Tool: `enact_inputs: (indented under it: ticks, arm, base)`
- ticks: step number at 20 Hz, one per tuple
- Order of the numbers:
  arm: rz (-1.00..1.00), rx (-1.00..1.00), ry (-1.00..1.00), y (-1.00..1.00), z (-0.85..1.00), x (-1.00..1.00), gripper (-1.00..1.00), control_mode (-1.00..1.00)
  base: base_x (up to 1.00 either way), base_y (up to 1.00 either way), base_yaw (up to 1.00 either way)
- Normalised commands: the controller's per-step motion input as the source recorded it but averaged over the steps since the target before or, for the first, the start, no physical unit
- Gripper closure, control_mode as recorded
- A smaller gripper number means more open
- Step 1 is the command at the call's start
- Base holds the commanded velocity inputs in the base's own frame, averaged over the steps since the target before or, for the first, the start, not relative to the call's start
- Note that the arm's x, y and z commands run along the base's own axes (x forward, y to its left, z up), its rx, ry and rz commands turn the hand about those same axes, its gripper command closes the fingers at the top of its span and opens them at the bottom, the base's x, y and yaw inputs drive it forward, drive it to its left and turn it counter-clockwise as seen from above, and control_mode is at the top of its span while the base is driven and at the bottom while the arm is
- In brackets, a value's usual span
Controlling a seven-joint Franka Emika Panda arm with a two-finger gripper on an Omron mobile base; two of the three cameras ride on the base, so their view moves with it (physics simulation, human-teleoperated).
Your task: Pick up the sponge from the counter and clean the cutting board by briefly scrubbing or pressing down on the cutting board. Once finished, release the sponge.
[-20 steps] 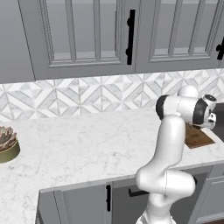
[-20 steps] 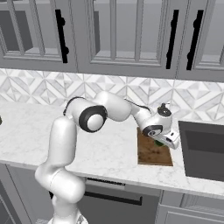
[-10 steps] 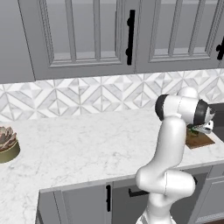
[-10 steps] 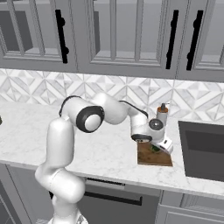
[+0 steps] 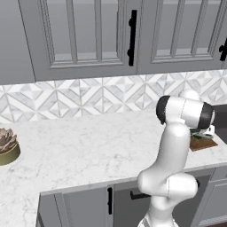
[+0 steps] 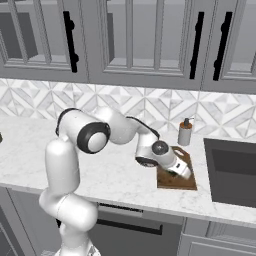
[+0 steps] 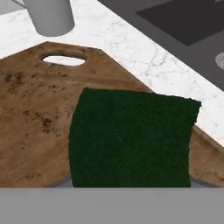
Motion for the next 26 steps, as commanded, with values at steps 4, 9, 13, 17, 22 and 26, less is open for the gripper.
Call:
enact_inputs:
  ticks: [4,9,13,17,22,26]
  arm:
    - [0.00,0.01,0.00,-0.02,0.68,-0.79,1.00,-1.00]
    - [0.00,-0.01,0.00,0.34,-0.10,-0.61,1.00,-1.00]
    - [0.04,-0.05,0.00,0.89,-1.00,0.51,1.00,-1.00]
    - [0.23,0.00,0.15,0.73,-1.00,1.00,1.00,-1.00]
    - [0.32,0.01,0.06,0.40,-1.00,0.78,1.00,-1.00]
    - [0.36,0.18,0.15,-0.31,-0.97,-0.08,1.00,-1.00]
  base:
    - [0.00,0.00,0.00]
    - [0.00,0.00,0.00]
    - [0.00,0.00,0.00]
    - [0.00,0.00,0.00]
    - [0.00,0.00,0.00]
    - [0.00,0.00,0.00]
